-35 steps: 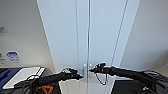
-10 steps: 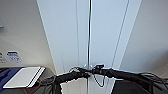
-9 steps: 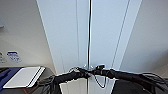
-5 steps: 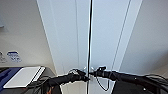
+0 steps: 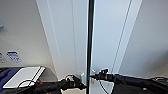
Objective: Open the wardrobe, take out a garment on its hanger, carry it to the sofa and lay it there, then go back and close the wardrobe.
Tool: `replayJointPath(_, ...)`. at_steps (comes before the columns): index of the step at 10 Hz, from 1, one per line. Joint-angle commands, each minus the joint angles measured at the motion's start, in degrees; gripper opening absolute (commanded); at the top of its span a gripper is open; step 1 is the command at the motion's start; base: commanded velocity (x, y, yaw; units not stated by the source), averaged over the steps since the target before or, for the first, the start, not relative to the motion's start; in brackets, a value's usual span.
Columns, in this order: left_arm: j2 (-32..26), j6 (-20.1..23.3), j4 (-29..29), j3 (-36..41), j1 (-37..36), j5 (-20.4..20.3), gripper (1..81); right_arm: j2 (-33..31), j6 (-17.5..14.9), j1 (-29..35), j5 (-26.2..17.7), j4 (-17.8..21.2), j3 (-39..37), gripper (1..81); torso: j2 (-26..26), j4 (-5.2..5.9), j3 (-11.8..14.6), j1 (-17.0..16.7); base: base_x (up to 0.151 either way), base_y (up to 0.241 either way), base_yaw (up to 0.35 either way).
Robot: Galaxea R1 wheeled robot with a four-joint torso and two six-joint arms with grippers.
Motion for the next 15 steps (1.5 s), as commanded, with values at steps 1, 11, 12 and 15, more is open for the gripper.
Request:
replayJointPath(1, -3.98, 1.43, -3.15, 24.28, 0.2, -4.48, 81.1, -1.49, 1.05, 2.11, -5.54, -3.4, 15.3, 81.1, 0.0, 0.0, 0.0, 0.0, 0.0, 0.0, 0.0)
replayJointPath(11, -28.15, 1.6, 4.23, 44.35, 12.68, -11.68, 81.1, -23.18, 1.22, -7.75, -2.77, -9.94, 35.56, 81.1, 0.0, -0.02, 0.0, 0.09, 0.0, 0.0, 0.0)
replayJointPath(12, -30.73, 1.86, 5.38, 45.77, 15.4, -12.39, 81.1, -26.17, 1.22, -8.54, -1.19, -9.94, 36.45, 81.1, 0.0, -0.02, 0.0, 0.09, 0.0, 0.0, 0.0)
replayJointPath(15, -41.87, 1.86, 9.5, 47.18, 24.72, -20.47, 81.1, -38.05, 1.49, -11.61, 4.1, -9.76, 37.69, 81.1, 0.0, -0.02, 0.02, 0.11, 0.0, 0.0, 0.0)
